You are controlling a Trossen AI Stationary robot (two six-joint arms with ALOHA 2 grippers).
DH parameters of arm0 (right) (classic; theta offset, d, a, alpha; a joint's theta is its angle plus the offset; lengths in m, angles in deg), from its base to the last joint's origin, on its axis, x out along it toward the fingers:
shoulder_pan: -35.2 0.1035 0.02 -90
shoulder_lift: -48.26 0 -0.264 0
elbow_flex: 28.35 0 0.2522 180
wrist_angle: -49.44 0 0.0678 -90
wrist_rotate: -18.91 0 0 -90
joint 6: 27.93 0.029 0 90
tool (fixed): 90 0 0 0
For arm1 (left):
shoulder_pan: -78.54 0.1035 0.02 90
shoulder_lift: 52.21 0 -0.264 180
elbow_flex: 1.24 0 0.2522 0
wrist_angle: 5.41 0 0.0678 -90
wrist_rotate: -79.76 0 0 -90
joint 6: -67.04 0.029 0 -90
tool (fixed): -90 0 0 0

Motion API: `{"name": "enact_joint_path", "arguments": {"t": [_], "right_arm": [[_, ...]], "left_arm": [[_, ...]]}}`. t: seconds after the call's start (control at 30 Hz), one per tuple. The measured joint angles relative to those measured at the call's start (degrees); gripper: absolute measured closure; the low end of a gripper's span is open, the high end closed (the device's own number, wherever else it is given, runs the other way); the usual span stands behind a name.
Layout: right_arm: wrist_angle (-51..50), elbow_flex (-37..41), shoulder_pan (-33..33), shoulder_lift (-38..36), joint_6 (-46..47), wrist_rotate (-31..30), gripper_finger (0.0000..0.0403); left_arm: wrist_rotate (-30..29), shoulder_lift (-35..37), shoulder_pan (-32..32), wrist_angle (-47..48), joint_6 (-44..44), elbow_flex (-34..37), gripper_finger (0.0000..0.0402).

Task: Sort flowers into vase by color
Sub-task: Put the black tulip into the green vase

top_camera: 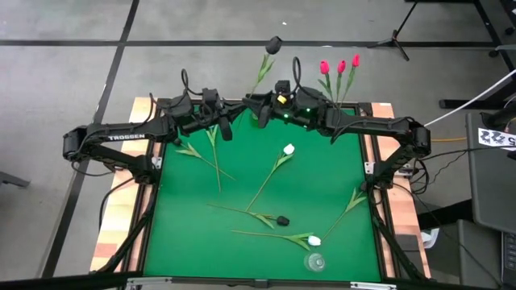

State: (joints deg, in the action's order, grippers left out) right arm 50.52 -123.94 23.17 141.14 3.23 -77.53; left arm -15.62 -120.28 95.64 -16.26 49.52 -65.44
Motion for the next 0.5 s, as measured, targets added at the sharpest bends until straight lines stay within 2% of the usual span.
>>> {"name": "enact_joint_path", "arguments": {"t": [0.33, 0.4, 0.5], "right_arm": [[-0.6, 0.0, 0.0, 0.0, -1.6, 0.7, 0.0385], [-0.6, 0.0, 0.0, 0.0, -1.8, 1.7, 0.0393], [-1.3, 0.0, 0.0, 0.0, -1.8, 1.7, 0.0384]], "left_arm": [[0.0, 0.0, 0.0, 0.0, 0.1, 0.0, 0.0401], [0.0, 0.0, 0.0, 0.0, 0.0, 0.0, 0.0401], [0.0, 0.0, 0.0, 0.3, 0.0, 0.0, 0.0401]]}}
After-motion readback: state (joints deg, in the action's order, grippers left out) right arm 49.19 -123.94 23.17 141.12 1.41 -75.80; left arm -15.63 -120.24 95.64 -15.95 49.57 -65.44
